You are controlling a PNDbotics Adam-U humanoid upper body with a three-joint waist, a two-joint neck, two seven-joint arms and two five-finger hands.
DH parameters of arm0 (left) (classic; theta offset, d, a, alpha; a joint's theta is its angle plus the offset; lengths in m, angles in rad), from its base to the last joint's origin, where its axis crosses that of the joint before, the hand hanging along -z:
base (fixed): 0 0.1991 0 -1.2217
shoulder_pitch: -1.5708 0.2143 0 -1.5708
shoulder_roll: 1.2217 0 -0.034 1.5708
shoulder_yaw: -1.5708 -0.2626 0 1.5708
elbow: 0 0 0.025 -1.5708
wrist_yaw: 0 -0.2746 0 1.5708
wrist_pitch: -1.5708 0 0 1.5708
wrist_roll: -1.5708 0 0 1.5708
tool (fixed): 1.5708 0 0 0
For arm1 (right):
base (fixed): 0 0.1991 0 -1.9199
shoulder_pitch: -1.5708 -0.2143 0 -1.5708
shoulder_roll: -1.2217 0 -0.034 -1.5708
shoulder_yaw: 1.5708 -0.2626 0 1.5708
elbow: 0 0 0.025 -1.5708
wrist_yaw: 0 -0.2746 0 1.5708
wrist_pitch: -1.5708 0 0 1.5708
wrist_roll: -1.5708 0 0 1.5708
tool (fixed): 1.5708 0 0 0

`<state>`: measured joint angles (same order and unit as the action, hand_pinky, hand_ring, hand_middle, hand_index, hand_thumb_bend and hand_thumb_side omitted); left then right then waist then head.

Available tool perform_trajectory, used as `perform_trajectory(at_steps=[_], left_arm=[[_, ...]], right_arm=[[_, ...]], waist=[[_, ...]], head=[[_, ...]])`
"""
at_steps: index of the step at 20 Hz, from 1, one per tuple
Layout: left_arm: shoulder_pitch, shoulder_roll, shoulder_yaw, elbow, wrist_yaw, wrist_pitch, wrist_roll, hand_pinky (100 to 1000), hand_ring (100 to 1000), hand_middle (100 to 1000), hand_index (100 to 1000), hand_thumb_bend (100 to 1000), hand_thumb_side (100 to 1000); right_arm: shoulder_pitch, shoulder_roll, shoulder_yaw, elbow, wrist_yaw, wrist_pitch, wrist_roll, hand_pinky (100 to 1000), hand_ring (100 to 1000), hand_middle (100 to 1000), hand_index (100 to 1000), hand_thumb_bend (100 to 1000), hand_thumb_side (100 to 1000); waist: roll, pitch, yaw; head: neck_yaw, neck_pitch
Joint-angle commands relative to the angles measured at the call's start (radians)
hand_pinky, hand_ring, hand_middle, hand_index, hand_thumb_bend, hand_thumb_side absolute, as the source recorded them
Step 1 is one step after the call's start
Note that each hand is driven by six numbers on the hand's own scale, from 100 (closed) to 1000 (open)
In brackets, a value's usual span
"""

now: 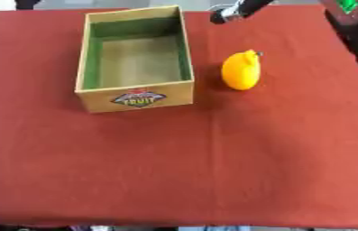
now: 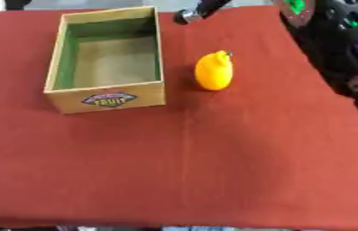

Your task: Pick up objects on the table and place them in the box.

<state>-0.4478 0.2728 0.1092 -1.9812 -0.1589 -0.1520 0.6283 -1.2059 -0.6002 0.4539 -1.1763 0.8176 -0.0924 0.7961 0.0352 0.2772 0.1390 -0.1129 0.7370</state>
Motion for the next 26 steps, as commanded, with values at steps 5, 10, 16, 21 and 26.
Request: perform_trajectory(at_steps=[5, 10, 16, 21, 26], left_arm=[[-0.007, 0.023, 0.001, -0.019, 0.004, -0.001, -0.003, 559, 561, 624, 763, 116, 871], [-0.007, 0.023, 0.002, -0.019, 0.004, -0.002, -0.003, 559, 561, 624, 763, 117, 870], [-0.006, 0.025, 0.004, -0.019, 0.003, -0.002, -0.001, 559, 561, 624, 763, 115, 869], [-0.006, 0.026, 0.004, -0.019, 0.003, -0.003, 0.000, 559, 561, 624, 762, 114, 868], [-0.007, 0.026, 0.004, -0.019, 0.003, -0.002, 0.000, 559, 561, 624, 763, 113, 864]], right_arm=[[-0.046, 0.020, -0.011, 0.070, 0.019, -0.038, 0.030, 862, 935, 832, 1000, 498, 818], [-0.046, 0.015, -0.026, 0.084, 0.017, -0.046, 0.041, 869, 946, 844, 1000, 512, 818], [-0.024, -0.022, -0.016, 0.076, 0.013, -0.085, 0.104, 884, 963, 874, 1000, 602, 772], [0.011, -0.063, -0.001, 0.066, 0.016, -0.106, 0.111, 883, 958, 875, 1000, 582, 694], [0.033, -0.074, 0.009, 0.078, 0.005, -0.118, 0.111, 887, 956, 872, 1000, 521, 633]], waist=[[-0.001, -0.024, 0.002], [-0.003, -0.023, 0.000], [-0.005, -0.024, -0.003], [-0.006, -0.023, -0.007], [-0.004, -0.021, -0.005]], head=[[0.000, -0.008], [0.005, -0.010], [0.010, -0.009], [0.012, -0.009], [0.011, -0.011]])
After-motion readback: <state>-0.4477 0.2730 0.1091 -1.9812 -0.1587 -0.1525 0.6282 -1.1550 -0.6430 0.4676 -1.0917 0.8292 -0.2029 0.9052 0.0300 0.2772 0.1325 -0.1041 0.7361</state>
